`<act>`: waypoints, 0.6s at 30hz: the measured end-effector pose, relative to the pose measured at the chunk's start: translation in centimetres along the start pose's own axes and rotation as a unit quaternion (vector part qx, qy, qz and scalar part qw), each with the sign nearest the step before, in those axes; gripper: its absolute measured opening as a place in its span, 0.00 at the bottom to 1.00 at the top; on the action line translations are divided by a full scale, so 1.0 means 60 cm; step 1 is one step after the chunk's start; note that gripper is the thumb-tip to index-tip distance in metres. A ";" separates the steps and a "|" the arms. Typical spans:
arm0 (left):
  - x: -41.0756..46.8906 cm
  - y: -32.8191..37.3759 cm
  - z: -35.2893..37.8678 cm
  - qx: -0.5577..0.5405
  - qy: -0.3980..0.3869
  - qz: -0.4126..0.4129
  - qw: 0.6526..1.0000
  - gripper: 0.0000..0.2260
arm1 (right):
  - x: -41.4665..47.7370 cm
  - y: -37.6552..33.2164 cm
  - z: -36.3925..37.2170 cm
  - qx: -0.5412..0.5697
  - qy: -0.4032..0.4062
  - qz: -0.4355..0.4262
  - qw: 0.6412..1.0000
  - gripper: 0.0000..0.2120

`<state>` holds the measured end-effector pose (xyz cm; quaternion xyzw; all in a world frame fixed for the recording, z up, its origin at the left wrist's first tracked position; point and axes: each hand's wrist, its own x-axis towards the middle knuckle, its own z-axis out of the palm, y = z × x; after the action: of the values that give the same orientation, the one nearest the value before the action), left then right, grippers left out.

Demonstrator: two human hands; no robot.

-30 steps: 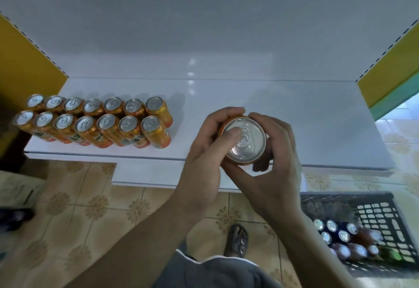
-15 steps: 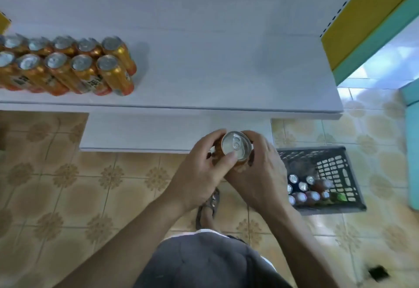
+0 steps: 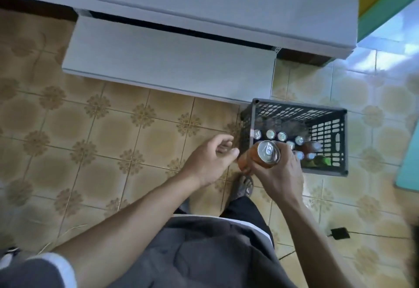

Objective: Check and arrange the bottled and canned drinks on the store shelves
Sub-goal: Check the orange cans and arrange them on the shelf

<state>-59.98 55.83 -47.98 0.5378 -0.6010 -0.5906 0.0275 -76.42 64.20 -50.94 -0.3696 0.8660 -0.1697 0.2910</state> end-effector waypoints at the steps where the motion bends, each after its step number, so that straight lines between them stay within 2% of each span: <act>1: 0.013 0.008 0.028 0.009 -0.001 -0.008 1.000 0.17 | 0.010 0.027 -0.005 -0.002 -0.008 0.007 1.000 0.35; 10: 0.153 0.046 0.242 0.092 -0.041 -0.040 0.994 0.16 | 0.128 0.240 -0.037 -0.043 -0.054 0.040 0.997 0.35; 18: 0.363 -0.071 0.339 0.185 -0.054 -0.088 0.977 0.17 | 0.323 0.372 0.097 -0.025 -0.067 0.066 0.995 0.34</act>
<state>-80.08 56.07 -70.36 0.5518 -0.6507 -0.4972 -0.1578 -95.67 64.39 -74.12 -0.3293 0.8709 -0.1036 0.3498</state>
